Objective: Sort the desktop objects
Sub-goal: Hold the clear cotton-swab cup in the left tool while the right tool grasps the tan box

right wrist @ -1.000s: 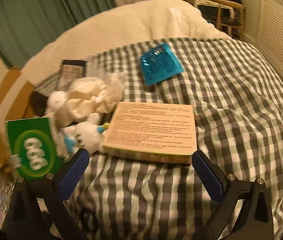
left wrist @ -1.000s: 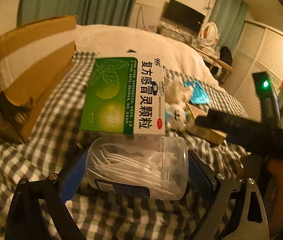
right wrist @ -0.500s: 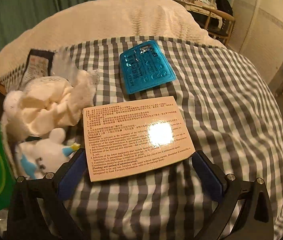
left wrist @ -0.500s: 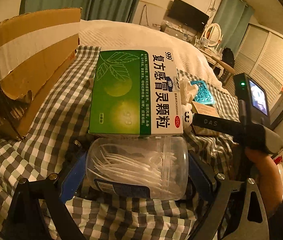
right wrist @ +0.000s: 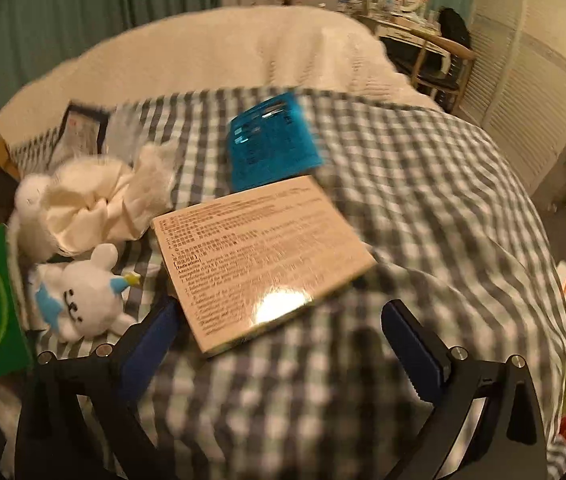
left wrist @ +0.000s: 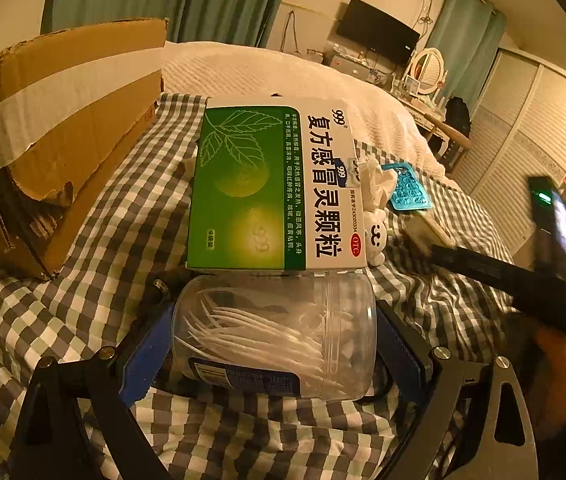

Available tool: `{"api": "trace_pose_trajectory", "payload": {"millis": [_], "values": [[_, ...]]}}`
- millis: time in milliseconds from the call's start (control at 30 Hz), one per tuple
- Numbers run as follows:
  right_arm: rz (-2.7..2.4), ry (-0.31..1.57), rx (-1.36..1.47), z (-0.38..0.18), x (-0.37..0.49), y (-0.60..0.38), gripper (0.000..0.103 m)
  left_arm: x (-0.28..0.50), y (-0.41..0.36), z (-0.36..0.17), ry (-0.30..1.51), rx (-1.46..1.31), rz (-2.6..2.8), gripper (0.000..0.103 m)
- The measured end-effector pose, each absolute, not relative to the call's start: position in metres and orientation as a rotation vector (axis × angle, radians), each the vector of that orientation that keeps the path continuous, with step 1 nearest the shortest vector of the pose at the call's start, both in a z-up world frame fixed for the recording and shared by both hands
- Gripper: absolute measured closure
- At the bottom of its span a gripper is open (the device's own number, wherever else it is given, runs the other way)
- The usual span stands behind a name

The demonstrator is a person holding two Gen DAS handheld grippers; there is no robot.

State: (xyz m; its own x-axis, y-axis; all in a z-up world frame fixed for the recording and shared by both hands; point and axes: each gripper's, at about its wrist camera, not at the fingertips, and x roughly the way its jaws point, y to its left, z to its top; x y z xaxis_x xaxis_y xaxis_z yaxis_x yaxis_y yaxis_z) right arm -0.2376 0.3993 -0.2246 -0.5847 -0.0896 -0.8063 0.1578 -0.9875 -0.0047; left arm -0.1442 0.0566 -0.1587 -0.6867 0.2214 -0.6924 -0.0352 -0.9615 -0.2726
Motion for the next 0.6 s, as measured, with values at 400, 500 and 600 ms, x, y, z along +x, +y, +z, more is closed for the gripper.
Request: {"api": "trace_pose_trajectory", "payload": {"millis": [400, 500, 600], "values": [[-2.660, -0.104, 1.421, -0.204, -0.179, 0.465, 0.007, -0.143, 0.058, -0.156, -0.331, -1.172, 2.751, 0.007], [-2.647, -0.118, 1.355, -0.194, -0.187, 0.440, 0.000, -0.142, 0.057, -0.156, -0.339, -1.168, 2.758, 0.007], [-2.666, -0.186, 1.344, -0.195, -0.210, 0.413, 0.000, -0.143, 0.053, -0.156, -0.361, -1.166, 2.771, 0.007]]}}
